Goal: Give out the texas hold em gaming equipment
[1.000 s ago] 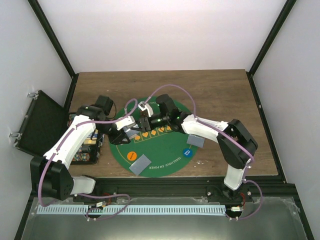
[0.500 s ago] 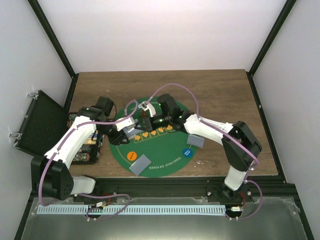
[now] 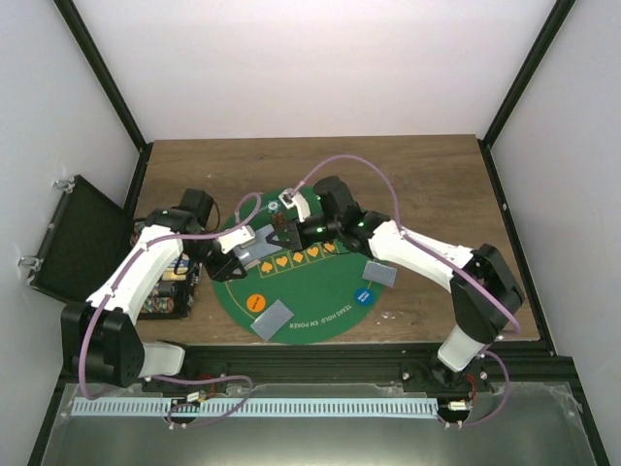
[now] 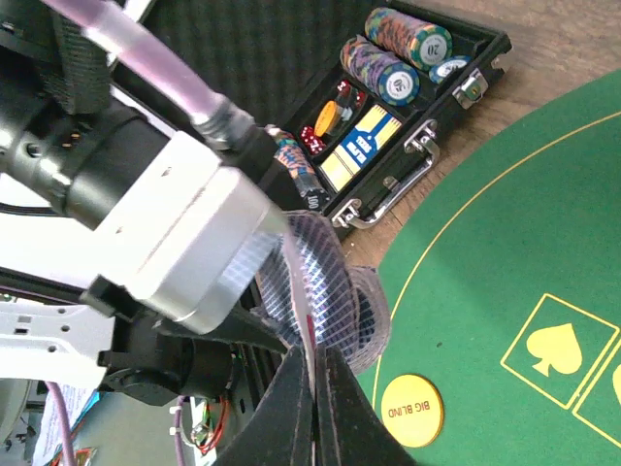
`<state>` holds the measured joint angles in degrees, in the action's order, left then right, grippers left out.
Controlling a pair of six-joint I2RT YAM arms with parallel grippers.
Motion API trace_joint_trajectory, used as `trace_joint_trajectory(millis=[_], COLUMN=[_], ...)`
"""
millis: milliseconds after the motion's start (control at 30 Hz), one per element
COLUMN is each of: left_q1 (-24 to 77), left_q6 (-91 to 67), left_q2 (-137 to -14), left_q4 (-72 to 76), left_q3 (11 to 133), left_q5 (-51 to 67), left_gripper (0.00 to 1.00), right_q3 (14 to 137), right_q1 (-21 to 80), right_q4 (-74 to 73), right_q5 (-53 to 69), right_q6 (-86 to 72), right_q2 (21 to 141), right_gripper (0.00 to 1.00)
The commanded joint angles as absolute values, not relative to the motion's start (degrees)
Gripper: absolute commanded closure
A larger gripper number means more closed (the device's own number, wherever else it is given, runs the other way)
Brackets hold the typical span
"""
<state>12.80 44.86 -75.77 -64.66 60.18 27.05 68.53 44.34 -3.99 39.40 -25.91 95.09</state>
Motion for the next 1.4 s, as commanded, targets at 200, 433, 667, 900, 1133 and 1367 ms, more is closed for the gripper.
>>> trace_joint_trajectory(millis=[200,433,667,900,1133,1367], left_q1=[10.53,10.49,10.54,10.53,10.52,10.55], left_q6=[43.66,43.51,43.67,44.03,44.03,44.21], left_q2=[-75.79,-75.5,-75.41,-75.15,-75.33,-75.4], left_q4=[-62.12,-61.83,-62.05,-62.05,-62.23,-62.23], left_q3=[59.93,59.41,59.77,59.41,59.43,59.63], left_q5=[26.71,26.97,26.89,26.52,26.62,26.71], left_gripper=[0.56,0.56,0.56,0.56,0.55,0.55], right_q3=[56.72,34.09,25.55,22.77,21.59,20.36], right_q1=[32.49,13.15,5.25,4.85,4.57,4.46], right_q4=[-8.81,-9.19,-5.42,-2.74,-3.01,-3.62], right_q5=[35.22,35.5,35.42,34.18,31.27,29.75], right_q6=[-32.28,-39.6,-40.13,-42.08,-42.99,-44.92], right_q2=[79.21,65.33,65.38,67.46,66.82,66.69], right_gripper=[0.99,0.99,0.99,0.99,0.99,0.84])
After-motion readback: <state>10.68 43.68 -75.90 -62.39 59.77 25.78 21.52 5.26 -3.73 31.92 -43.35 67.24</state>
